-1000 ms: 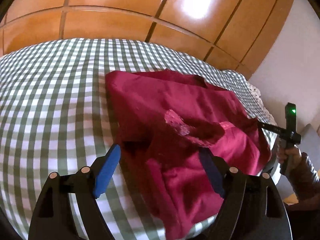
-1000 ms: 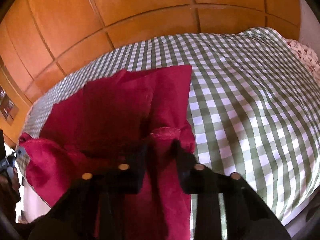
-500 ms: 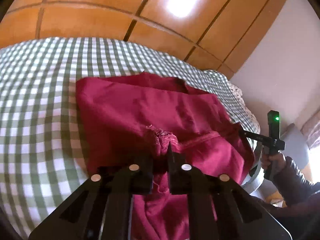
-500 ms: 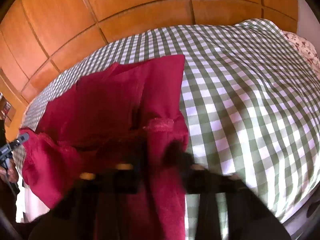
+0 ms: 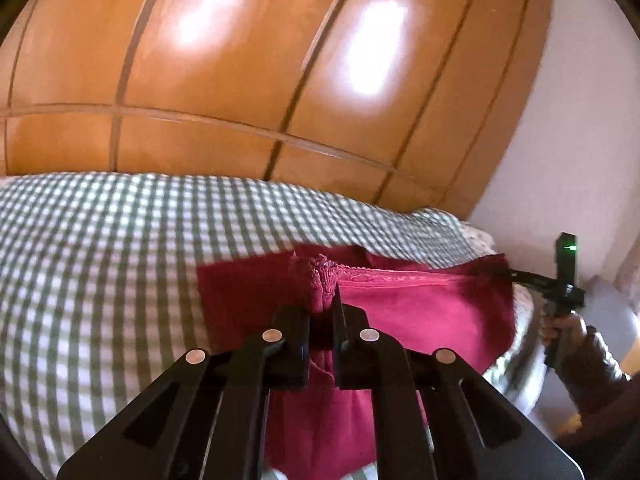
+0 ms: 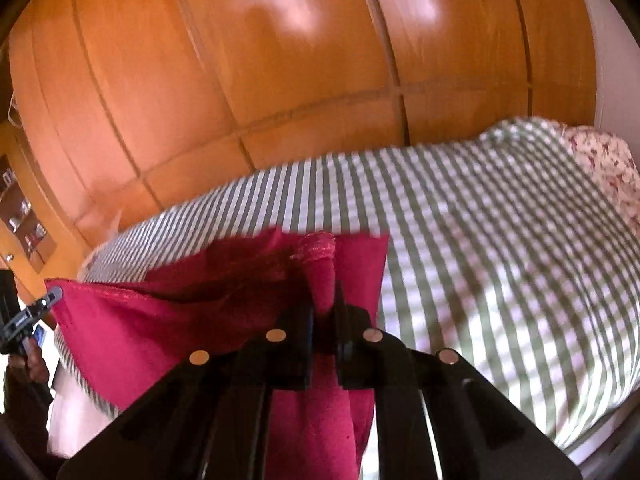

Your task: Fold small clothes

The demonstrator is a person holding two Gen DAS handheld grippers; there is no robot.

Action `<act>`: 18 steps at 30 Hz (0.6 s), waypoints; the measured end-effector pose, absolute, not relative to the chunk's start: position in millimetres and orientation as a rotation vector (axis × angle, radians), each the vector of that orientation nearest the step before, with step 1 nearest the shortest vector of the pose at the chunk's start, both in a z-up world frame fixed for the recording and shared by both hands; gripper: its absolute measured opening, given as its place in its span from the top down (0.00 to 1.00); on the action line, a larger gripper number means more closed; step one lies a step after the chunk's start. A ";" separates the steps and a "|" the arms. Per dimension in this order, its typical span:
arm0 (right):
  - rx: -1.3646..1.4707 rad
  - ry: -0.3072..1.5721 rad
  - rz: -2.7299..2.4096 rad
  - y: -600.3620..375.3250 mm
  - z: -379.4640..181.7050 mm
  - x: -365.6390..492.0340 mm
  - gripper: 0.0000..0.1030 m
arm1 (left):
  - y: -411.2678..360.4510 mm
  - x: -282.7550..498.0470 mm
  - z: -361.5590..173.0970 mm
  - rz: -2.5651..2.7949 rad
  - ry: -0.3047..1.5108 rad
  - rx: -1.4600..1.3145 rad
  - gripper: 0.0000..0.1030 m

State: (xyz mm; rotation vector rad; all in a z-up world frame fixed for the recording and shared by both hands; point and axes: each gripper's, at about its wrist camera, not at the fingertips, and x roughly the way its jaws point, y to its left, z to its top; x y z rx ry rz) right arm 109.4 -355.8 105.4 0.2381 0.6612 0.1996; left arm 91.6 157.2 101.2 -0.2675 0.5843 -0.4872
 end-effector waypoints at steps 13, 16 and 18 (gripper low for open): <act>0.252 0.810 0.065 -336.3 49.1 260.0 0.94 | 154.1 237.1 29.8 -0.200 0.776 -0.270 0.94; 0.240 0.870 0.041 -333.8 20.4 275.5 0.93 | 149.6 258.9 2.3 -0.151 0.881 -0.273 0.94; 0.237 0.883 0.042 -334.9 12.9 277.0 0.90 | 151.5 262.2 -5.0 -0.145 0.911 -0.294 0.92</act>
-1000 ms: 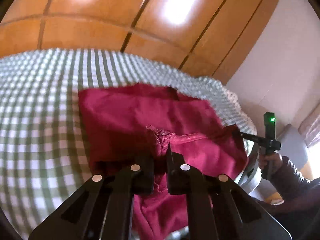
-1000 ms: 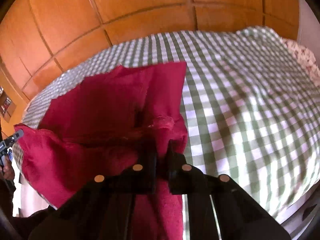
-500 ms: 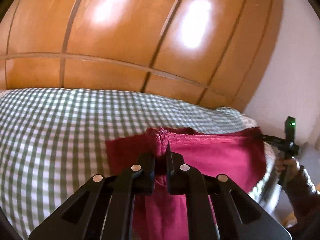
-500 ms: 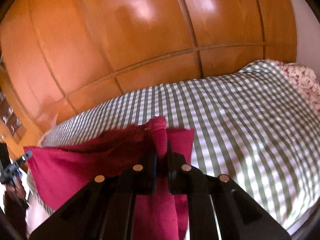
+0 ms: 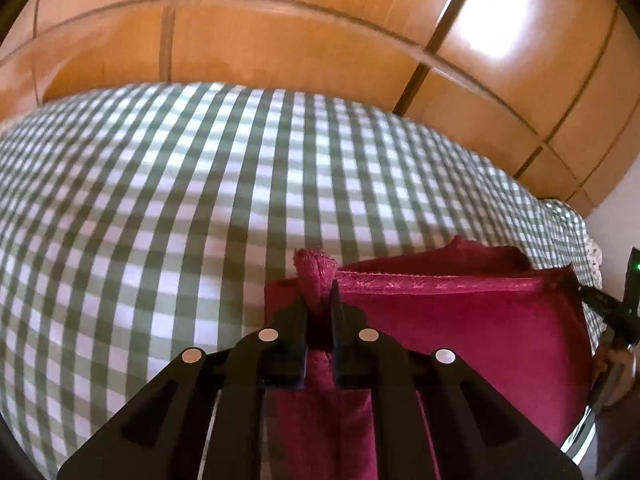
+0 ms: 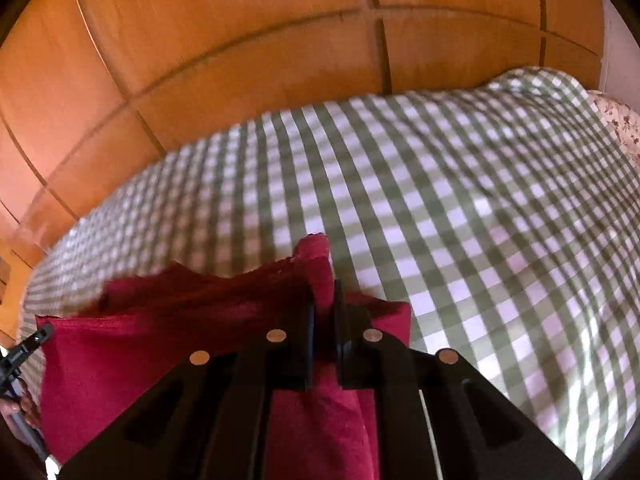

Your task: Fold small clothes

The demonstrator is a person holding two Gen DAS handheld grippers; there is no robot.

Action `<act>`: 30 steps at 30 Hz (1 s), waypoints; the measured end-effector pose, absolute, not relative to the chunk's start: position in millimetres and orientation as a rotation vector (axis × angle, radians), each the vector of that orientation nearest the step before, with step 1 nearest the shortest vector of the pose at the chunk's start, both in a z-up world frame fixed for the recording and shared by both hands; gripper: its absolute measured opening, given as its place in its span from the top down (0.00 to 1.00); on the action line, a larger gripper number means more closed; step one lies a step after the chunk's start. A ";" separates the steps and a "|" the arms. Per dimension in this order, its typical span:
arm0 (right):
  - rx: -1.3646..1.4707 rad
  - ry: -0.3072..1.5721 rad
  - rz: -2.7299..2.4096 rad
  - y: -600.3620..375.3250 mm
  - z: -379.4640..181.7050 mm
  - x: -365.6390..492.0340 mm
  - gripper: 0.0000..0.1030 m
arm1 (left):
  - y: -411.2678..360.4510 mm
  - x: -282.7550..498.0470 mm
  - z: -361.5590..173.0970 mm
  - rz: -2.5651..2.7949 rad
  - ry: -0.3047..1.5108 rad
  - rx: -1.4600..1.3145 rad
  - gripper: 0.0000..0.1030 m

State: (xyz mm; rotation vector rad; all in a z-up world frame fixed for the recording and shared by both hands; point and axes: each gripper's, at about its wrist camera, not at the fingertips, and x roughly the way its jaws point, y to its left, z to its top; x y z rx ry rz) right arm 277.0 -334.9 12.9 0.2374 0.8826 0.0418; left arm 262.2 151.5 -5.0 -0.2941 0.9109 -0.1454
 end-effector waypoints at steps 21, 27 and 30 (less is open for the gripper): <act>0.417 0.951 0.241 -376.6 -17.6 90.2 0.85 | 156.2 81.7 -18.7 -0.392 0.928 -0.424 0.73; 0.337 0.881 0.233 -377.7 17.7 85.8 0.93 | 153.0 90.9 -1.4 -0.343 0.898 -0.318 0.91; 0.273 0.980 0.184 -369.3 -12.2 91.1 0.93 | 150.0 92.9 -23.3 -0.291 0.972 -0.276 0.89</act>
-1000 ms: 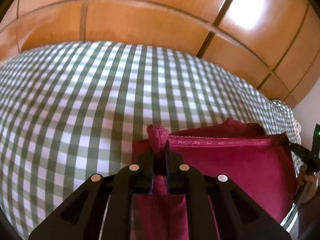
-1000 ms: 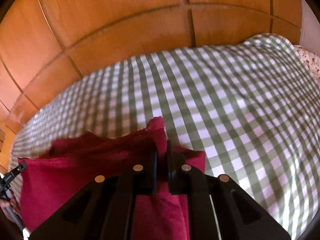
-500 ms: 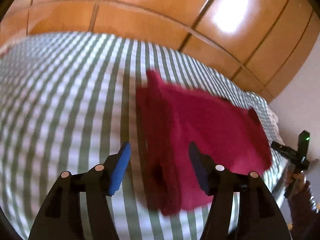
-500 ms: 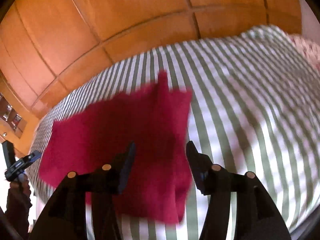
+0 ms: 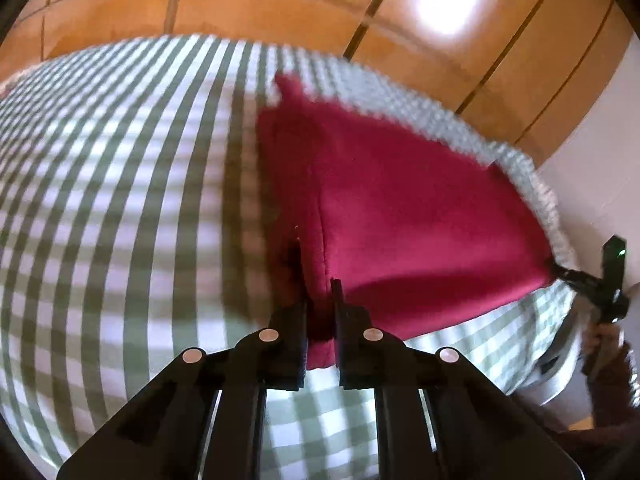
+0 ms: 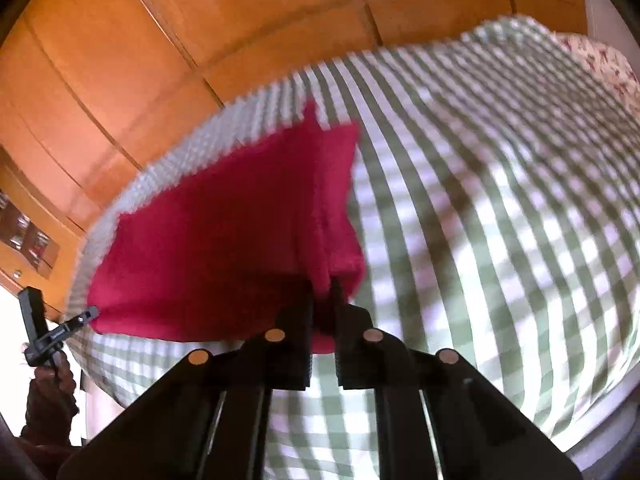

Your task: Fold small clothes

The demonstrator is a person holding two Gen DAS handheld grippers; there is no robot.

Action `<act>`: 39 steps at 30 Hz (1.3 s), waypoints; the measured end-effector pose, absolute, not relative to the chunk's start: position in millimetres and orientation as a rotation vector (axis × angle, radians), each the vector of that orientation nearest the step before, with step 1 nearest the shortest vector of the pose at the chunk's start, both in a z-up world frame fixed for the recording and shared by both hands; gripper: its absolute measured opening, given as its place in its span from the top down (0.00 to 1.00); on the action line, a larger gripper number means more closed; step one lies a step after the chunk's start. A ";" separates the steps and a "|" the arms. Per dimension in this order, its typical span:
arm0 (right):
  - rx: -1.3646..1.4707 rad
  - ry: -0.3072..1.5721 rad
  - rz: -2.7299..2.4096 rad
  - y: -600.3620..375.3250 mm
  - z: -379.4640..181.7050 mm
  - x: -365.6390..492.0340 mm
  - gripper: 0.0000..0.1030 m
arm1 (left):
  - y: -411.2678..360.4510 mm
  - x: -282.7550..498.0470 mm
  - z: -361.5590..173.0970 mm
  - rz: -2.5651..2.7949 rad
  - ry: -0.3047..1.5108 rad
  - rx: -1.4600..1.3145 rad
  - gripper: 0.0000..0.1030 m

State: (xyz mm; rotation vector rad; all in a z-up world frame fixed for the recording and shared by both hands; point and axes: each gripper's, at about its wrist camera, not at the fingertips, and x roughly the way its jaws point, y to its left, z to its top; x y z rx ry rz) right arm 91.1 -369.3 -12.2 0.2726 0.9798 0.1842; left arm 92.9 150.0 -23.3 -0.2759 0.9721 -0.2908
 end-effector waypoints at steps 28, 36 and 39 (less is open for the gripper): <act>-0.037 0.962 0.387 -200.1 3.3 232.7 0.42 | 71.1 202.2 -1.1 -0.205 0.863 -0.101 0.39; -0.008 0.972 0.253 -205.9 -25.8 296.7 0.40 | 88.9 237.6 -28.0 -0.084 0.880 -0.119 0.39; -0.029 0.939 0.255 -204.2 -25.5 294.6 0.38 | 84.6 227.5 -19.2 -0.071 0.870 -0.107 0.39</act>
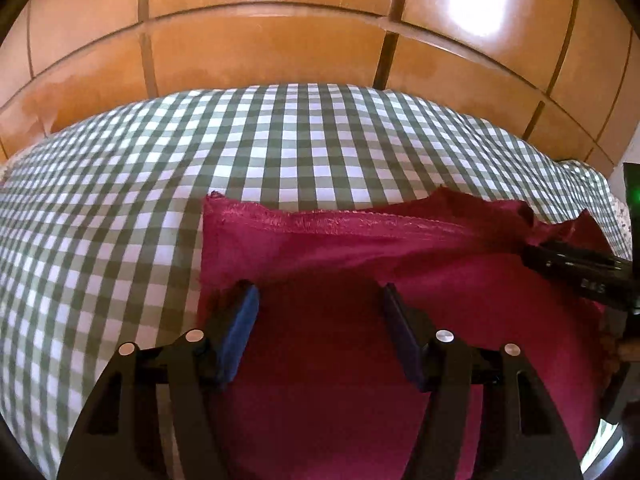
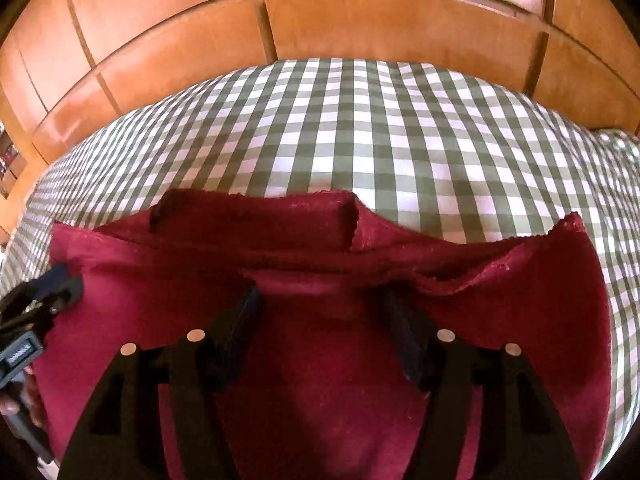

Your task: Fold small clothes

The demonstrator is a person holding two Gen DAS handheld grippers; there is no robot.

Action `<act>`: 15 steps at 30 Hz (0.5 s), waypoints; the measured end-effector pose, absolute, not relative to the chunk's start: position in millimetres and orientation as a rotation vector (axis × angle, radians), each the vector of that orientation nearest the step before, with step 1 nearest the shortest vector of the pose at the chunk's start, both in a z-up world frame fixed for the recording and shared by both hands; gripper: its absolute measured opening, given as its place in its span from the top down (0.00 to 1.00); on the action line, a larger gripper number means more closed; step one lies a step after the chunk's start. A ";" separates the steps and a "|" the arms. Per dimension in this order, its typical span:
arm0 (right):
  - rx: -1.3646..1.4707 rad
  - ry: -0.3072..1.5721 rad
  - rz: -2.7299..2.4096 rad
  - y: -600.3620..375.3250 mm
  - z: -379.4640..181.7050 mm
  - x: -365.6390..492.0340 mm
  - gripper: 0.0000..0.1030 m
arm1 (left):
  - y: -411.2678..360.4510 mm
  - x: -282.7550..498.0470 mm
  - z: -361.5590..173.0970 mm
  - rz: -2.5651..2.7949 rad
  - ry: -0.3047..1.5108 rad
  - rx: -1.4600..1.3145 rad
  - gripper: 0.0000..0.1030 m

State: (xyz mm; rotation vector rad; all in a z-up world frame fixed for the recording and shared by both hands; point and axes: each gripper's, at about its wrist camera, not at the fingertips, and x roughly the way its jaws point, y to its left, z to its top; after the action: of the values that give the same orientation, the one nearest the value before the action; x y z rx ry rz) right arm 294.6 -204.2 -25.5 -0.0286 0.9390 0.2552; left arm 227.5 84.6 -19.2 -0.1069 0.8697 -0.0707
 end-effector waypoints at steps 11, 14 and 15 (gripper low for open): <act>0.079 0.842 0.263 -241.0 1.5 222.0 0.19 | 73.1 160.9 13.7 -0.051 0.763 -0.067 0.27; 0.090 0.837 0.239 -262.9 5.1 200.2 0.16 | 73.2 149.6 14.9 -0.057 0.763 -0.071 0.26; 0.094 0.837 0.226 -270.2 5.5 194.0 0.15 | 72.6 145.6 15.0 -0.060 0.763 -0.070 0.24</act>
State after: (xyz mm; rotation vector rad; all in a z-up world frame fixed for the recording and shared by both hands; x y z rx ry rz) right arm 194.0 -270.2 5.5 0.0940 0.8374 0.2263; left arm 145.6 72.6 15.0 -0.0697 0.7630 -0.0598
